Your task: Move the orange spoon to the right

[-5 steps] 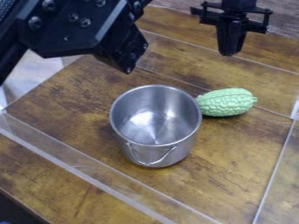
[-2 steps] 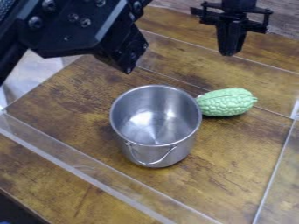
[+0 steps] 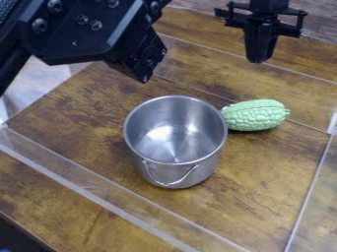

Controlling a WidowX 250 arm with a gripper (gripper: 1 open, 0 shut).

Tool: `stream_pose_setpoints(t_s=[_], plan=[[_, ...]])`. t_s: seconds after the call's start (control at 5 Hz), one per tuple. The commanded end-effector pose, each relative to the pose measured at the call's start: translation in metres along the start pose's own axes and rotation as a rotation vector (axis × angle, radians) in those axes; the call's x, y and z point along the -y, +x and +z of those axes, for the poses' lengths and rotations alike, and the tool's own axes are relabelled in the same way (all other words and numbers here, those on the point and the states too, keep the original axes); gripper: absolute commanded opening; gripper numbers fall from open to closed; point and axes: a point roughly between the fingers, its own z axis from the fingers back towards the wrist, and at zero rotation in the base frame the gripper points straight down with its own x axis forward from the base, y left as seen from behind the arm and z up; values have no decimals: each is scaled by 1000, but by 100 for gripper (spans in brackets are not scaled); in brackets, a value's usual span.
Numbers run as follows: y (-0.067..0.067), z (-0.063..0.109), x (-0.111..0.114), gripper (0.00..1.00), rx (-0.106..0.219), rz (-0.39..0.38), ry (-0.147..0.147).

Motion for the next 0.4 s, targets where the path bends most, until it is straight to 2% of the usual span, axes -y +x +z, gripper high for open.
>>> stream_pose_setpoints(t_s=[0.0,0.2], plan=[[-33,24,62,0,-177,-334,-124],[-42,24,66,0,-197,-359,-132]])
